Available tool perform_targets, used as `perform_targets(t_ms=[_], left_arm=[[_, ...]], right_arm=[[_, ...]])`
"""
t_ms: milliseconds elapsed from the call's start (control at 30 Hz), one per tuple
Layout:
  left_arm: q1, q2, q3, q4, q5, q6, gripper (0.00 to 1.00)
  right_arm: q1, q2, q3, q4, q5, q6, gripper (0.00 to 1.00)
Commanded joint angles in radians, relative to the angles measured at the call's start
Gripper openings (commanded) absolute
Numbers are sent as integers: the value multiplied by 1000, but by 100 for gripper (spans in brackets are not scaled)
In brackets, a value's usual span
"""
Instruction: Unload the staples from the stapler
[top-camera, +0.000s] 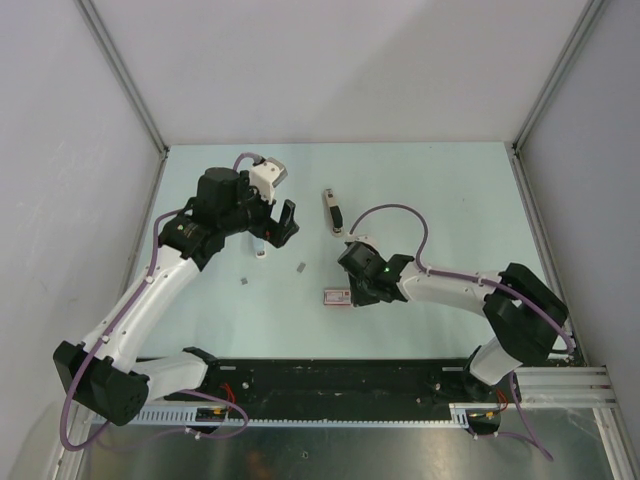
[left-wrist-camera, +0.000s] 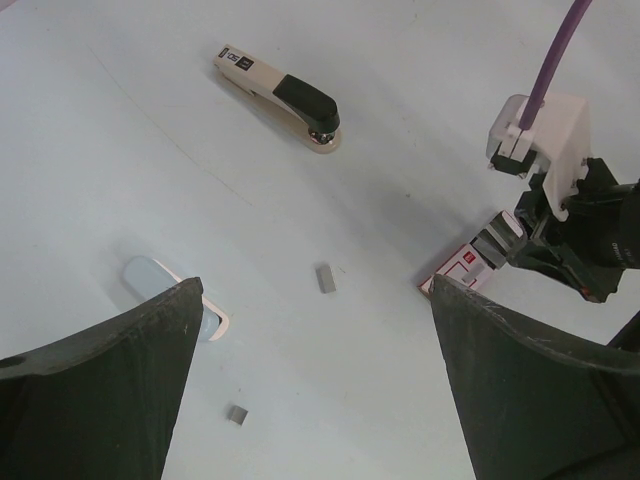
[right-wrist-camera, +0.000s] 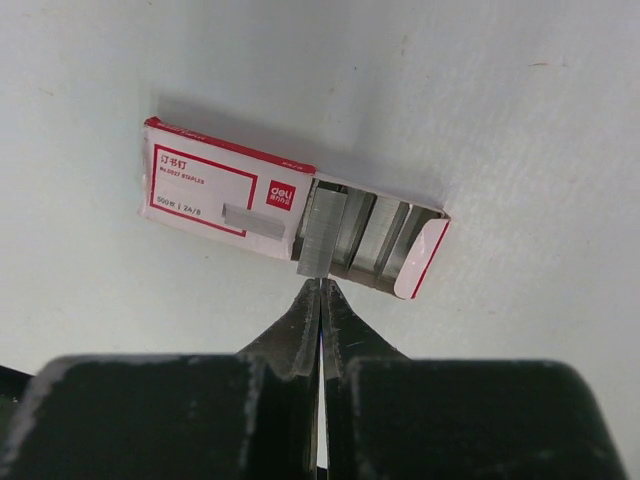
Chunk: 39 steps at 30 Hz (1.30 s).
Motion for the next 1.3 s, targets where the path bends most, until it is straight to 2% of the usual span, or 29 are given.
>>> perform_targets(t_ms=[0,433,1267], left_arm=[[-9,-32,-6,-2,16,44,99],[-10,-35,-10,-2,14,49,99],[-14,-27,-10,-2,13,55,99]], right_arm=[[15,-59,-1,-20,4,1,0],[40,-32,-34,0,-56,-10,0],[-58,33,-18,74,-152,-83,0]])
